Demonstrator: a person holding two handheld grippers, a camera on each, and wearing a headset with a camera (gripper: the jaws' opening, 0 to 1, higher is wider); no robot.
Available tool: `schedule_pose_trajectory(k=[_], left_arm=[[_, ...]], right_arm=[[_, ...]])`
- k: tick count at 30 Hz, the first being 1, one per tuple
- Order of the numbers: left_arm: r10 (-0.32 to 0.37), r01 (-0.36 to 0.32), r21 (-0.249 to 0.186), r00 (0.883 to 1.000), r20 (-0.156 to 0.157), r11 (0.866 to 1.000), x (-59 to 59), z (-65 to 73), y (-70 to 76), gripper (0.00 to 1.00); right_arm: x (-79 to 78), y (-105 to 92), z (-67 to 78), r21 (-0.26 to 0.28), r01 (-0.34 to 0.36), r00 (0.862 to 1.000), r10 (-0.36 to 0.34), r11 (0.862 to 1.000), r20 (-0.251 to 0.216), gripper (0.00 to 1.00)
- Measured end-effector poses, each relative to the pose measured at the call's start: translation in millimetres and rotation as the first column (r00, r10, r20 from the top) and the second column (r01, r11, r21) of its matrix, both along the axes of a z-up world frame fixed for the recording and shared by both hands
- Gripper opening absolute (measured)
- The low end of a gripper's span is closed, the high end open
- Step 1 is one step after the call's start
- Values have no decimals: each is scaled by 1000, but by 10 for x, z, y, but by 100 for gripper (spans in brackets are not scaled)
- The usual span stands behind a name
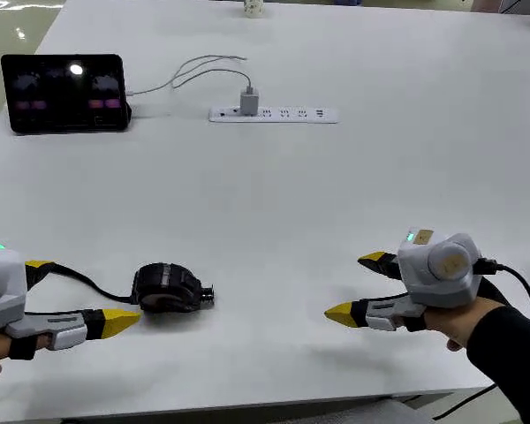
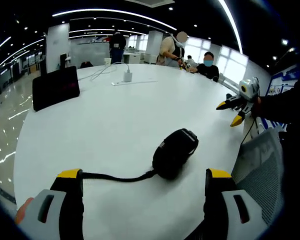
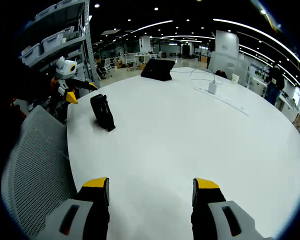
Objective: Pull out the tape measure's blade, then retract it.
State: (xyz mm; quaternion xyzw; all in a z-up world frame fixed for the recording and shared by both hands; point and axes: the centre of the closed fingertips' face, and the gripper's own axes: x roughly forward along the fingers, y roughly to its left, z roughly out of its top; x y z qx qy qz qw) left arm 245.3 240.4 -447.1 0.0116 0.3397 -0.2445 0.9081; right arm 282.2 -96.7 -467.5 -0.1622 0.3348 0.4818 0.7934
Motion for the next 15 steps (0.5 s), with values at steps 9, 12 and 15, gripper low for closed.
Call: schedule_pose_trajectory(k=[9, 12, 15], left_arm=[[-44, 44, 8, 999, -4, 999, -83, 66, 140, 99], [-46, 46, 15, 999, -7, 999, -111, 83, 204, 99], [-46, 46, 12, 999, -9, 999, -143, 102, 247, 99]], right_arm=[[-40, -292, 39, 7, 36, 999, -36, 999, 37, 79], [-55, -383, 28, 4, 47, 999, -48, 999, 25, 86], [-60, -495, -13, -17, 59, 998, -59, 998, 19, 91]])
